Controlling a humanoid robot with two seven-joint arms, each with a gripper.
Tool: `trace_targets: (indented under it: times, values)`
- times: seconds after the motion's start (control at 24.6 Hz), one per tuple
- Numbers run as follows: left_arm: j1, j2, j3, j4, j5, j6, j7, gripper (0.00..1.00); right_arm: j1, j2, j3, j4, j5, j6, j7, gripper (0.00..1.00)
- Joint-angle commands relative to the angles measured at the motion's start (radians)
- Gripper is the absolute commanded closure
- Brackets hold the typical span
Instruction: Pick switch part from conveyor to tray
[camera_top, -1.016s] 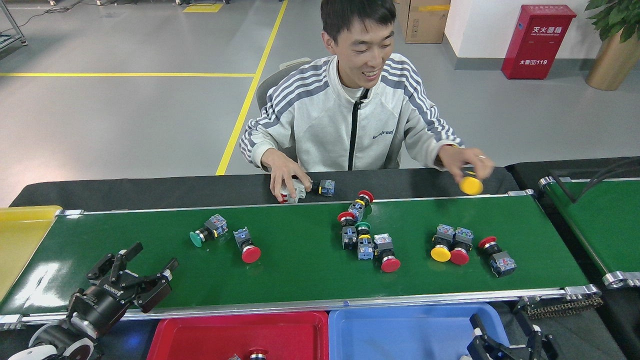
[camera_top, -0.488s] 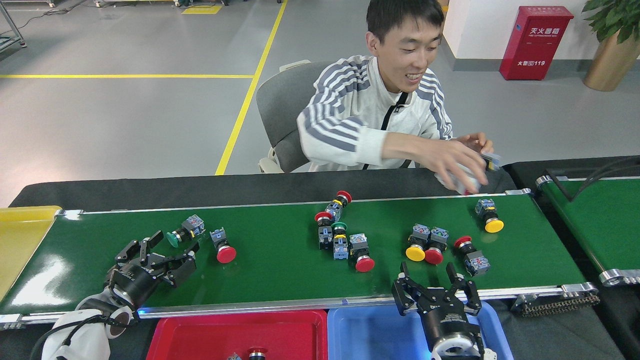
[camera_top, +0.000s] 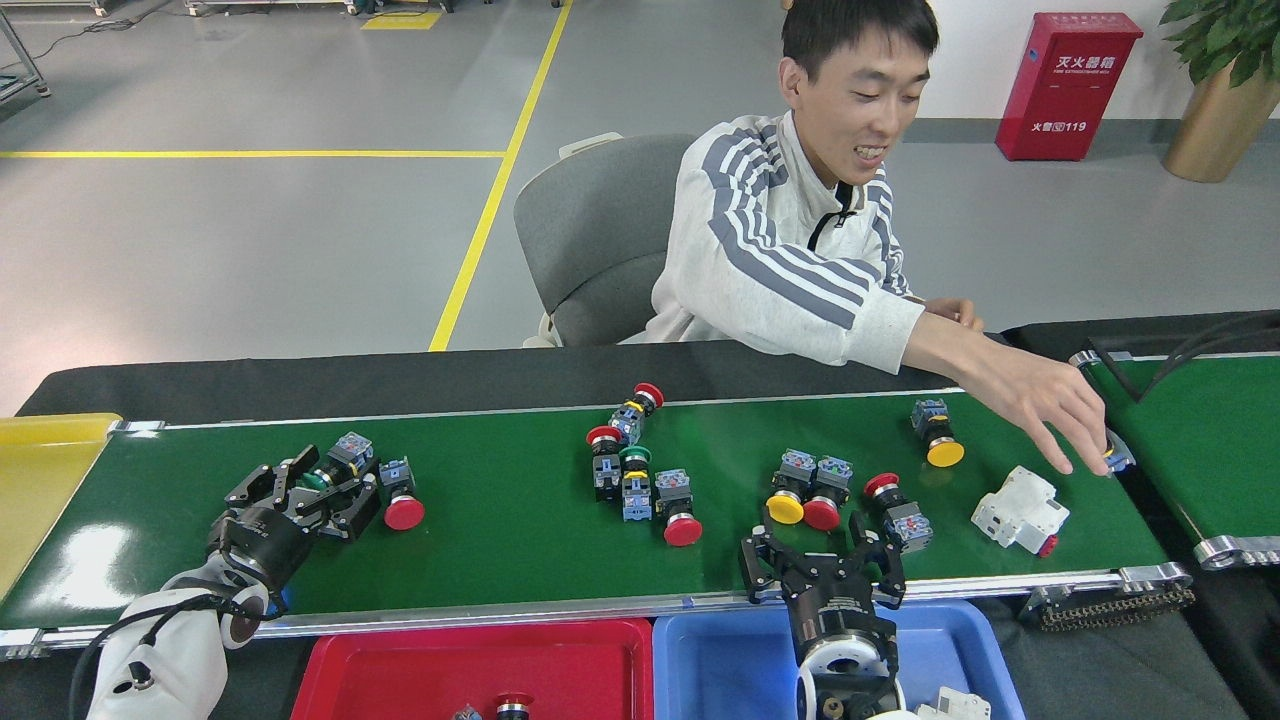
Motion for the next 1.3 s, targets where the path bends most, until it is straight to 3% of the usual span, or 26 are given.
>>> trace_targets:
  times: [0.0, 0.04, 0.2, 0.37, 0.41, 0.53, 0.61, 0.69, 0.89, 1.18, 1.22, 1.26]
  values:
    - [-0.008, 0.003, 0.000, -0.006, 0.004, -0.037, 0.009, 0.62, -0.032, 0.014, 0.015, 0.017, 0.002, 0.016, -0.010, 0.01]
    - [-0.004, 0.002, 0.003, -0.005, 0.007, -0.066, 0.009, 0.74, -0.042, 0.024, 0.016, 0.031, 0.002, 0.016, -0.010, 0.01]
    - [0.024, 0.002, 0.003, -0.008, 0.010, -0.093, 0.009, 0.75, -0.101, 0.039, 0.013, 0.102, -0.001, 0.017, -0.010, 0.01]
    - [0.078, 0.002, 0.011, -0.094, 0.022, -0.181, 0.009, 0.87, -0.160, 0.039, 0.009, 0.177, -0.008, 0.033, -0.019, 0.05]
    - [0.096, 0.002, 0.013, -0.134, 0.028, -0.201, 0.009, 0.89, -0.164, 0.037, 0.012, 0.186, -0.008, 0.042, -0.021, 0.11]
    - [0.217, 0.027, 0.013, -0.327, 0.085, -0.287, 0.009, 0.89, -0.172, 0.021, 0.023, 0.200, -0.007, 0.037, -0.019, 0.67]
    - [0.316, 0.037, 0.016, -0.457, 0.099, -0.287, 0.004, 0.89, -0.172, 0.004, 0.032, 0.200, -0.005, 0.025, -0.019, 0.84]
    - [0.406, 0.037, 0.030, -0.588, 0.100, -0.287, 0.000, 0.85, -0.171, -0.009, 0.050, 0.197, -0.007, 0.020, -0.021, 0.92]
    - [0.520, -0.003, 0.180, -0.769, 0.103, -0.287, -0.005, 0.85, -0.155, -0.022, 0.056, 0.122, -0.007, -0.056, -0.099, 0.96]
    - [0.730, 0.014, 0.197, -0.891, 0.102, -0.287, -0.005, 0.84, 0.012, -0.094, 0.056, -0.176, -0.005, -0.470, -0.099, 0.96]
    - [0.744, 0.016, 0.195, -0.893, 0.102, -0.287, -0.005, 0.80, 0.044, -0.094, 0.056, -0.219, -0.004, -0.547, -0.098, 0.96]
    - [0.750, 0.014, 0.195, -0.893, 0.099, -0.287, -0.006, 0.67, 0.066, -0.096, 0.059, -0.242, -0.001, -0.610, -0.098, 0.92]
